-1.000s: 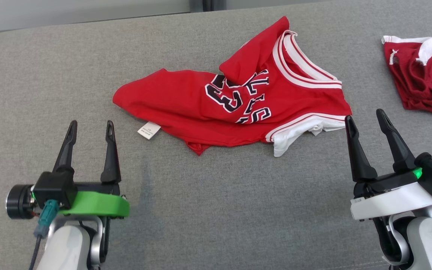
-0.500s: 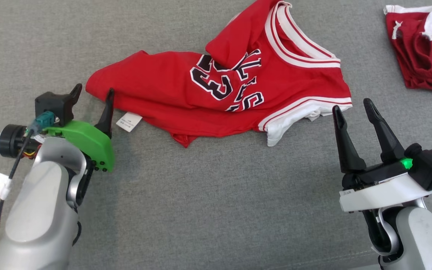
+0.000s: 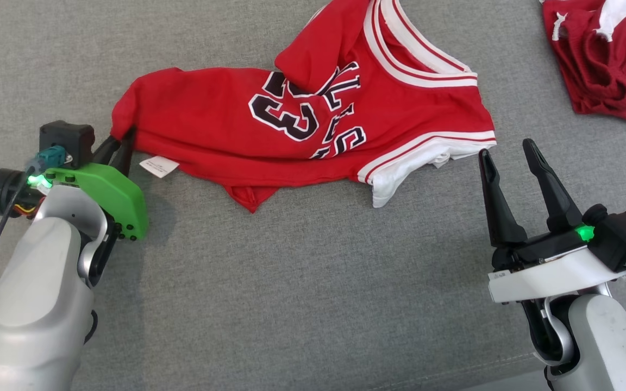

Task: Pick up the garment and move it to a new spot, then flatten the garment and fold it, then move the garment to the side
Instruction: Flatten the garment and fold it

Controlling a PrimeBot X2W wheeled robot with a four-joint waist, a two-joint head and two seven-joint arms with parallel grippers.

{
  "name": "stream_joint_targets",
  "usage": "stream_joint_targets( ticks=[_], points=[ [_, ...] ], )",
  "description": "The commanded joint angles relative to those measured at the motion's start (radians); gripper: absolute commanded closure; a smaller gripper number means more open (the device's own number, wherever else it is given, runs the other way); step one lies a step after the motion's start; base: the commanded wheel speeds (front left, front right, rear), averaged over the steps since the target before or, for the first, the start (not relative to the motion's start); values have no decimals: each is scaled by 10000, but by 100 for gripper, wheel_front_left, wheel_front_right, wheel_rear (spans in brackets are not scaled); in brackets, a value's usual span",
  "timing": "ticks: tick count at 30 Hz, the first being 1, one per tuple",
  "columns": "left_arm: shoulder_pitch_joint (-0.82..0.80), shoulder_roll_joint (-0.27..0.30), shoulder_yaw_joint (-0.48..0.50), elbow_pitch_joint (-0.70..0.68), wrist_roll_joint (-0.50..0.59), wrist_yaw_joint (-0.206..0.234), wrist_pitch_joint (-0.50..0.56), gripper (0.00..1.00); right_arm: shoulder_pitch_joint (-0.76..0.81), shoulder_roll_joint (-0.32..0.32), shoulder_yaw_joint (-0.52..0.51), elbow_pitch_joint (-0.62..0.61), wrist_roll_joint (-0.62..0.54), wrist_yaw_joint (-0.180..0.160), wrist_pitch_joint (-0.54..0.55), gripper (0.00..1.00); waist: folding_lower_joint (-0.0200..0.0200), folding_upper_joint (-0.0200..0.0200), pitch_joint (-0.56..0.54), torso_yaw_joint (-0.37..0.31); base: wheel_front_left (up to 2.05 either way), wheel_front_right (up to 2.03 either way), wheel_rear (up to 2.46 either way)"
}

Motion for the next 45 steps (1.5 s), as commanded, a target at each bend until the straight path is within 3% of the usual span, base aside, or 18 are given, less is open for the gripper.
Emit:
stream_joint_targets(
  ticks=[1, 5, 10, 17, 24, 30, 39, 40, 41, 42, 45],
  points=[
    [-130, 154, 27, -96, 63, 24, -236, 100, -95, -33, -33, 41, 70, 3, -38, 0, 0, 0, -90, 46, 0, 0, 0],
    [513, 185, 107, -857, 145, 380, -735, 100, 111, -26, -132, 42, 31, 3, -21, 0, 0, 0, -383, 189, 0, 0, 0],
    [2033, 298, 244, -3168, 131, 1153, -720, 100, 378, 25, -327, 38, 28, 3, 54, 0, 0, 0, -860, 462, 0, 0, 0],
    [4729, 525, 489, -7266, 81, 2536, 417, 100, 787, 169, -631, -183, -21, 3, 206, 0, 0, 0, -1272, 1012, 0, 0, 0],
    [6692, 478, 634, -9556, -143, 3529, 1371, 100, 1072, 273, -889, -452, -68, 2, 419, 0, 0, 0, -1392, 1420, 0, 0, 0],
    [6949, 266, 467, -9378, -476, 3605, 1742, 100, 948, 272, -844, -647, -64, 3, 602, 0, 0, 0, -1287, 1401, 0, 0, 0],
    [5534, -89, 442, -6654, -1060, 3062, 1621, 100, 787, 326, -703, -768, -5, 3, 696, 0, 0, 0, -808, 773, 0, 0, 0],
    [5361, -172, 430, -6414, -1107, 3006, 1588, 96, 799, 335, -723, -767, 7, 3, 690, 0, 0, 0, -772, 726, 0, 0, 0],
    [5168, -173, 446, -6119, -1016, 3030, 1488, 55, 825, 343, -746, -757, 8, 3, 682, 0, 0, 0, -734, 664, 0, 0, 0],
    [5000, -210, 471, -5932, -974, 3065, 1392, 0, 838, 356, -753, -753, 15, 3, 683, 0, 0, 0, -700, 622, 0, 0, 0],
    [4519, -366, 397, -5586, -770, 3013, 916, 0, 852, 372, -768, -790, 14, 3, 624, 0, 0, 0, -629, 547, 0, 0, 0]
  ],
)
